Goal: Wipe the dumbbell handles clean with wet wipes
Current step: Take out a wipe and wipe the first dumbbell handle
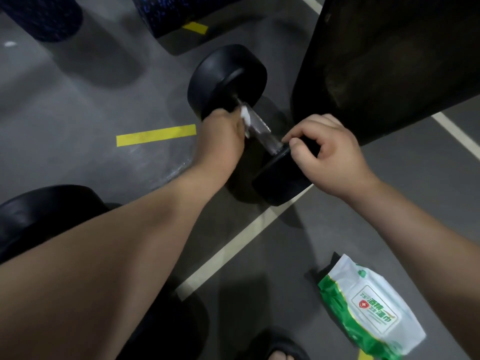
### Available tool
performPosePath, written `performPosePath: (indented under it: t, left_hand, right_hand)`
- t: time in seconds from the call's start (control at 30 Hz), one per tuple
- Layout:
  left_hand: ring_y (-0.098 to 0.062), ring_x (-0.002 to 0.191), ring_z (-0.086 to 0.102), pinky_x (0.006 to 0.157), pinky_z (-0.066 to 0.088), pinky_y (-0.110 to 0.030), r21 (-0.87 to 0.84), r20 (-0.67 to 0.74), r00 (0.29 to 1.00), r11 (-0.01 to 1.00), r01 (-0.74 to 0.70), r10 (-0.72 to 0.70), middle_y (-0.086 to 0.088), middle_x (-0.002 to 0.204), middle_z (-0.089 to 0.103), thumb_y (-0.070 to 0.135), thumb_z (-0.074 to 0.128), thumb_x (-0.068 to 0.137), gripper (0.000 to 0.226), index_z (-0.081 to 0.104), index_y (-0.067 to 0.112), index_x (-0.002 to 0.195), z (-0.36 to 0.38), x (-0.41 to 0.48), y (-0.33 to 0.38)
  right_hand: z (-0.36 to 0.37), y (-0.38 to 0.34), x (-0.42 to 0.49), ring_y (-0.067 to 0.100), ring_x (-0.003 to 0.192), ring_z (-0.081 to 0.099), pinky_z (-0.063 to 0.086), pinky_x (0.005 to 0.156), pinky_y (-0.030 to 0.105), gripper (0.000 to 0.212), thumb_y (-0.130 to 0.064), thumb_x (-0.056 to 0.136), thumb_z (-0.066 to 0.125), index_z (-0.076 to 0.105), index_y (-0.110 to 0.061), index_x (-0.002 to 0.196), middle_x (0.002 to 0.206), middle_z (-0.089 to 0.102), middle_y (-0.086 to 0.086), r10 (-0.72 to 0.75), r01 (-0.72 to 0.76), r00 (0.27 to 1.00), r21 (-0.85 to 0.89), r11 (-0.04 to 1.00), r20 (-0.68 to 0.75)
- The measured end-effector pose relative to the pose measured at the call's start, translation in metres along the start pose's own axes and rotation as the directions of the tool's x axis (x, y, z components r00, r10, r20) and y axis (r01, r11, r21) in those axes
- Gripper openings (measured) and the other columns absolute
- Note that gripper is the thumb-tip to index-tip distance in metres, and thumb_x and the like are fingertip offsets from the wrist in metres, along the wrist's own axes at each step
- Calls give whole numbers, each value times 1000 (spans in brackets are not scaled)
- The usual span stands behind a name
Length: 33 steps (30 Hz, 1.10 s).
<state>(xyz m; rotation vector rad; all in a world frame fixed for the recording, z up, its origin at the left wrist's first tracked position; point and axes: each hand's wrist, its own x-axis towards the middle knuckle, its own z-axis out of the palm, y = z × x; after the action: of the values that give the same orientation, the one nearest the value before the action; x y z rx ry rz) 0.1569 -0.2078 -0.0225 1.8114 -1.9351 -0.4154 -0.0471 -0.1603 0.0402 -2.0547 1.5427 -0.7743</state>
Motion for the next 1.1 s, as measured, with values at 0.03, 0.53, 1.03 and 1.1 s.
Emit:
performPosePath:
  t: [0.03, 0.53, 1.03, 1.1]
  left_hand:
    - [-39, 81, 61, 66, 45, -42, -42, -53, 997, 997, 60, -62, -18, 88, 64, 31, 44, 101, 36, 72, 8, 101, 1, 5, 3]
    - [-16, 73, 72, 75, 62, -31, -821, 376, 527, -10, 571, -763, -3, 79, 74, 25, 82, 83, 19, 74, 8, 88, 2, 17, 54]
    - [-19, 60, 65, 64, 57, -31, -686, 507, 574, 104, 721, -643, -1, 62, 68, 30, 82, 83, 23, 70, 11, 76, 12, -1, 39]
    - [-14, 53, 62, 56, 53, -24, -712, 467, 550, 75, 698, -693, -1, 61, 67, 26, 82, 84, 22, 70, 9, 78, 5, 14, 37]
  right_hand:
    - [2, 1, -1, 10, 94, 56, 45, 86, 25, 16, -25, 91, 57, 72, -21, 89, 89, 65, -12, -6, 6, 1000, -27, 1000, -8]
    - [9, 5, -4, 14, 92, 56, 47, 83, 34, 14, -25, 90, 57, 70, -20, 87, 89, 65, -10, -61, 55, 995, -88, 995, -72]
    - [8, 7, -3, 15, 91, 56, 45, 83, 30, 15, -27, 90, 57, 69, -19, 87, 88, 64, -9, -65, 57, 995, -94, 994, -82]
    - [8, 7, -3, 14, 91, 55, 45, 83, 29, 14, -27, 90, 58, 69, -20, 87, 88, 64, -9, -65, 58, 994, -92, 994, -83]
